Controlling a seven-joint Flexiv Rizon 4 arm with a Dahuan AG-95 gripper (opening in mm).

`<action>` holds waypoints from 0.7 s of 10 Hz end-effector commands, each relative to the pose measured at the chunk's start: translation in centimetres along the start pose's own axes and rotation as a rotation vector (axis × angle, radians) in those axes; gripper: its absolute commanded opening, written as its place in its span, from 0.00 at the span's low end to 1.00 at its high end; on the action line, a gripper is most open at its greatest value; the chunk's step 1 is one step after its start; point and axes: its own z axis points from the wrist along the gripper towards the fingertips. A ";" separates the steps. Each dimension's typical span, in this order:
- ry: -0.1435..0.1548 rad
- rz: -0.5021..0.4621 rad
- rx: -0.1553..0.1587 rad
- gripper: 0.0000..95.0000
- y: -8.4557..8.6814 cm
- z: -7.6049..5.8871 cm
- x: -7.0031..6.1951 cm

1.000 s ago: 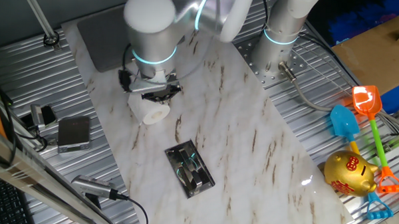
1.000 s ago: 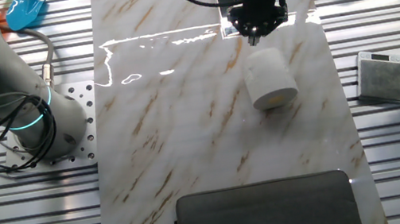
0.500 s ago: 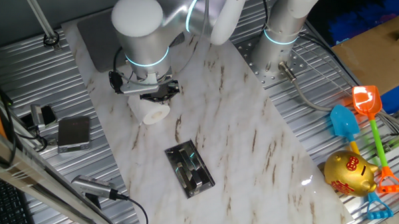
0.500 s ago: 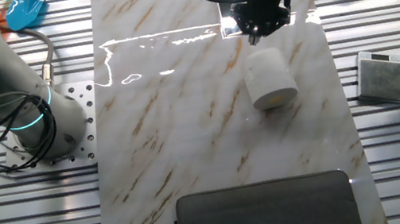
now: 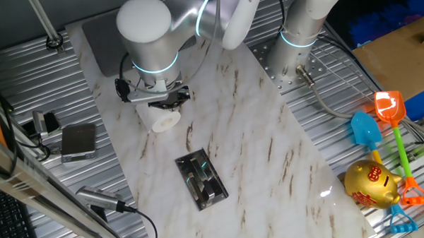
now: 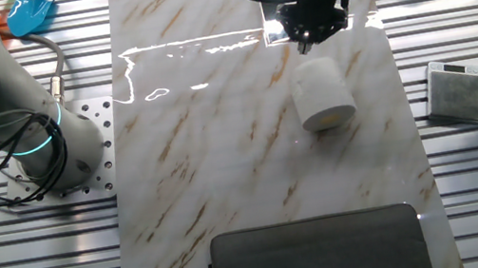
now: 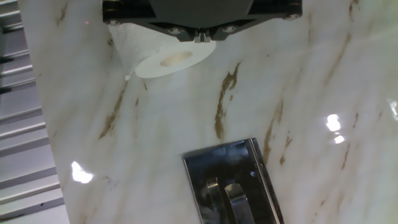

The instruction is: Take the roll of paper down from the shelf

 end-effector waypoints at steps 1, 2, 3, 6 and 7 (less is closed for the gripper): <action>0.001 -0.021 -0.015 0.00 -0.2 -0.1 0.6; -0.001 -0.024 -0.016 0.00 -0.3 -0.1 0.8; -0.002 -0.041 -0.019 0.00 -1.0 -0.4 2.4; -0.006 -0.100 -0.022 0.00 -3.3 -0.6 6.0; -0.008 -0.127 -0.023 0.00 -4.3 -0.6 7.2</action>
